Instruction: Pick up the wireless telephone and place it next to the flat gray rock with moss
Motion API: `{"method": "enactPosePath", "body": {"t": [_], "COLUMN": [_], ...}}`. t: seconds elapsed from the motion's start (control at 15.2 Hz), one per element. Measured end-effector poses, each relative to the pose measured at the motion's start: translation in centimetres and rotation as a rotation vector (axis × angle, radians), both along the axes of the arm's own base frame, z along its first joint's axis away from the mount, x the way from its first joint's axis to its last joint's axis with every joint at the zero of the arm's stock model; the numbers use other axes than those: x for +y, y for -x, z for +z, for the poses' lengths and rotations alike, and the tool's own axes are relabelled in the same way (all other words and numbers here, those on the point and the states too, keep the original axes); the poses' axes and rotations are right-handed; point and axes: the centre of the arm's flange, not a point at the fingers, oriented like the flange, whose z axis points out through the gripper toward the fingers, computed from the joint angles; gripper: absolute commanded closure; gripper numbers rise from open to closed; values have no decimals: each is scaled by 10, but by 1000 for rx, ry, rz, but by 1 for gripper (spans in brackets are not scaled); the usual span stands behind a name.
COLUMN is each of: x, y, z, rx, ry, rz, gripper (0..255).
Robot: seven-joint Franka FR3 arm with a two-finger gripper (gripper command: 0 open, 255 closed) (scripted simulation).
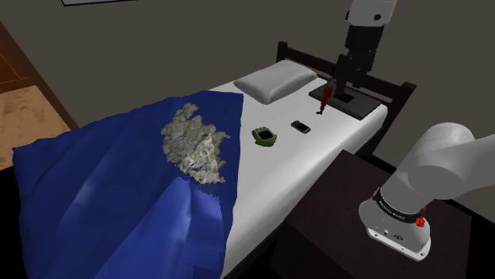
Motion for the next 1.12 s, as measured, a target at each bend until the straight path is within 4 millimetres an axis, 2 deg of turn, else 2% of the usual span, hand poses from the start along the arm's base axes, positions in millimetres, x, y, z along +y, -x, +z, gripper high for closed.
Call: {"method": "enactPosePath", "body": {"t": [0.13,0.26,0.53,0.86,1.12], "x": [-3,-16,-40,-76,-100], "y": [-2,-13,-37,-68,-88], "z": [-4,-18,-60,-102,-145], "rx": [1,5,13,22,29], "ry": [1,3,10,19,25], "rz": [2,9,28,52,72], "gripper": [0,0,0,0,0]}}
